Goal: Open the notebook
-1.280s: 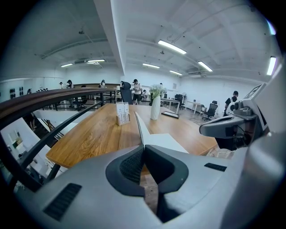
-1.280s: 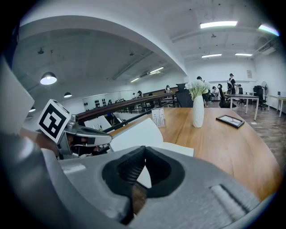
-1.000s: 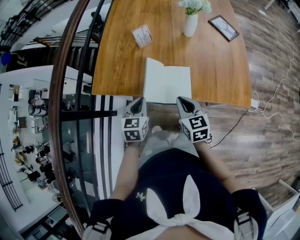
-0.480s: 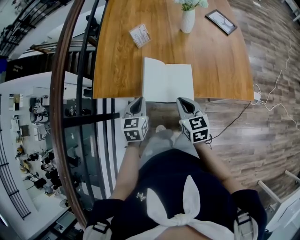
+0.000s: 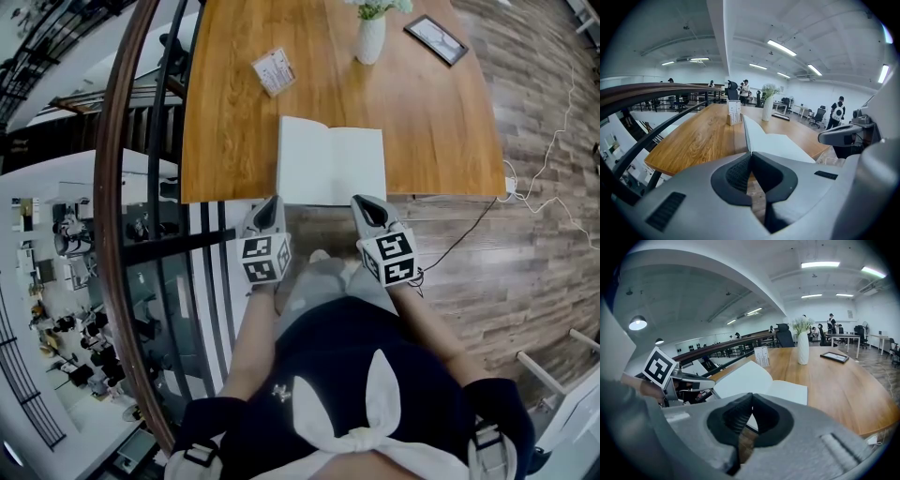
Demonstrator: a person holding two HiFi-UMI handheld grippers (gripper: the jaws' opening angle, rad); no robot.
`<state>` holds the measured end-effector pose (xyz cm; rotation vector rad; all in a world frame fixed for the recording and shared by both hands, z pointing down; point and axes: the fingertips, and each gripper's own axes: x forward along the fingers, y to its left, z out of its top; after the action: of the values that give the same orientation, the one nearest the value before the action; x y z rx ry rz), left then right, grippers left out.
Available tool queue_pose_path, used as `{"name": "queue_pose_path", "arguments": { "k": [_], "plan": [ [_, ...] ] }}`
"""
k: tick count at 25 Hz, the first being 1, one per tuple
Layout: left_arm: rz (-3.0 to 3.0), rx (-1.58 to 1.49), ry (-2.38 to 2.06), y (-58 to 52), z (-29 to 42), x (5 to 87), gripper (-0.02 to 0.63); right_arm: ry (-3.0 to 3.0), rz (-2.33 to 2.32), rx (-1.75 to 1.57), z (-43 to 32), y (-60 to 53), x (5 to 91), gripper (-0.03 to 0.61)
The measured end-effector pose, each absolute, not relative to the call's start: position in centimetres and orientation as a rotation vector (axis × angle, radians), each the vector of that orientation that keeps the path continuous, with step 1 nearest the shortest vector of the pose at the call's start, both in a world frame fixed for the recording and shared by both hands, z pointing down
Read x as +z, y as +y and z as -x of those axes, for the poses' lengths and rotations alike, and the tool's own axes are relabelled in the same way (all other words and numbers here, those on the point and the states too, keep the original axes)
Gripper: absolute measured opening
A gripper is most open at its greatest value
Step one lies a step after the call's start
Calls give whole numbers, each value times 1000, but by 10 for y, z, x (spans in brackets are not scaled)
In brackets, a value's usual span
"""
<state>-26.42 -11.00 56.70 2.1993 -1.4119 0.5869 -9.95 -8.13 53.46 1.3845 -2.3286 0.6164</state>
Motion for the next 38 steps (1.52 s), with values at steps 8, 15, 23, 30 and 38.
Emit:
{"name": "queue_pose_path", "arguments": {
  "k": [8,15,23,30,38],
  "plan": [
    [-2180,608,-1395,-111,275,584,21,-2314,-1383,612,106,-86,538,-2],
    [-2158,638,-1383,-113,284,599,21,-2306,-1391,607,110,-91,537,-2],
    [-2098,681,-1394,-112,294,625,21,-2281,-1420,614,98,-88,542,-2],
    [-2069,721,-1398,-108,293,638,21,-2258,-1447,621,81,-79,542,-2],
    [-2046,760,-1394,-111,295,652,21,-2248,-1464,609,77,-79,542,-2]
  ]
}}
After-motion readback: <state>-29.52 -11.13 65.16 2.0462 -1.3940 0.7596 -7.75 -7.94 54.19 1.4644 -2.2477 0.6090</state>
